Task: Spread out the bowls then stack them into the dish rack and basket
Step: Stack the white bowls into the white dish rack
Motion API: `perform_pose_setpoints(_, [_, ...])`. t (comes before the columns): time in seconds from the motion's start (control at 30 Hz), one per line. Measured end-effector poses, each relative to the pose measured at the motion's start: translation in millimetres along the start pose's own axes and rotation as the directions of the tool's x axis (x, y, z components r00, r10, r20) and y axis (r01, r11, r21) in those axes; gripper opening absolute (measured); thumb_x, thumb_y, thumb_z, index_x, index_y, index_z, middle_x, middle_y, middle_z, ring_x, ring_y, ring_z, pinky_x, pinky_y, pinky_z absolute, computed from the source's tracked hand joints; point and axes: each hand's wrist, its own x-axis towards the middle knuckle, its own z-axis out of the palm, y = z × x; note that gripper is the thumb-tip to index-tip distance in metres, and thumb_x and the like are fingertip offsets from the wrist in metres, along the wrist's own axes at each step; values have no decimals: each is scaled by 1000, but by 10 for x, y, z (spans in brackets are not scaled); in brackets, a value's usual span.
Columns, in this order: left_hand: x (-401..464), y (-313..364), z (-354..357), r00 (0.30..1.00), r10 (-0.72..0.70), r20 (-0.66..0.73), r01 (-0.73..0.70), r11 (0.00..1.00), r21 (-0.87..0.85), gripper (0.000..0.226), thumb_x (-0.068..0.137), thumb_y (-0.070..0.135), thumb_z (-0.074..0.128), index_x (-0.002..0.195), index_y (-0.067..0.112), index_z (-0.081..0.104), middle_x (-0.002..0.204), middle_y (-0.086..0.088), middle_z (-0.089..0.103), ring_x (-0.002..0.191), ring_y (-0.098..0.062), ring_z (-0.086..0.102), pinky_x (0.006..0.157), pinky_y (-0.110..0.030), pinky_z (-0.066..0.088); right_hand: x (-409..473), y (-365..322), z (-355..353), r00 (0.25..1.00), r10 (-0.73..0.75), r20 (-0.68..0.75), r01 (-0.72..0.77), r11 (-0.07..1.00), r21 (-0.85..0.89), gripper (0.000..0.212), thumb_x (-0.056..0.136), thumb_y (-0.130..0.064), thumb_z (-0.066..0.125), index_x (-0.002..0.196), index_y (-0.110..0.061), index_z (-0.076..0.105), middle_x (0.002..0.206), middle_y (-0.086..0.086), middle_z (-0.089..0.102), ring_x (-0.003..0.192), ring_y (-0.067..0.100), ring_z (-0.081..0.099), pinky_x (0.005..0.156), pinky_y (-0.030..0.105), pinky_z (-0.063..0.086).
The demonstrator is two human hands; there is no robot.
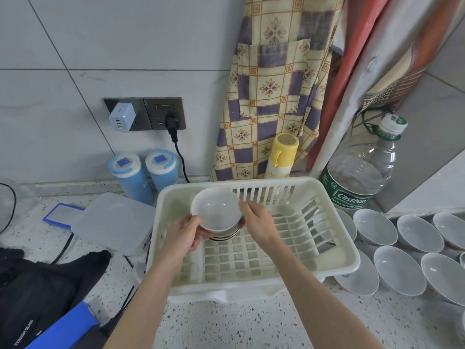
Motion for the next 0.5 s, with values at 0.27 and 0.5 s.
perform_pose_setpoints(0.27, [13, 53, 117, 1000, -22, 19, 21, 998, 54, 17, 94, 16, 46, 108, 20, 54, 71, -8, 76, 33, -7, 33, 34, -16, 26, 17, -33, -5, 1000, 8, -1, -9, 994, -105, 26, 87, -9, 46, 102, -9, 67, 78, 22, 70, 68, 31, 62, 56, 29, 43])
perform_pose_setpoints(0.5, [137, -66, 141, 993, 80, -83, -65, 982, 178, 42, 92, 17, 52, 128, 38, 47, 67, -1, 75, 42, 3, 55, 55, -27, 41, 46, 33, 68, 998, 63, -26, -66, 989, -130, 22, 87, -10, 47, 98, -7, 66, 79, 22, 71, 68, 32, 65, 54, 30, 43])
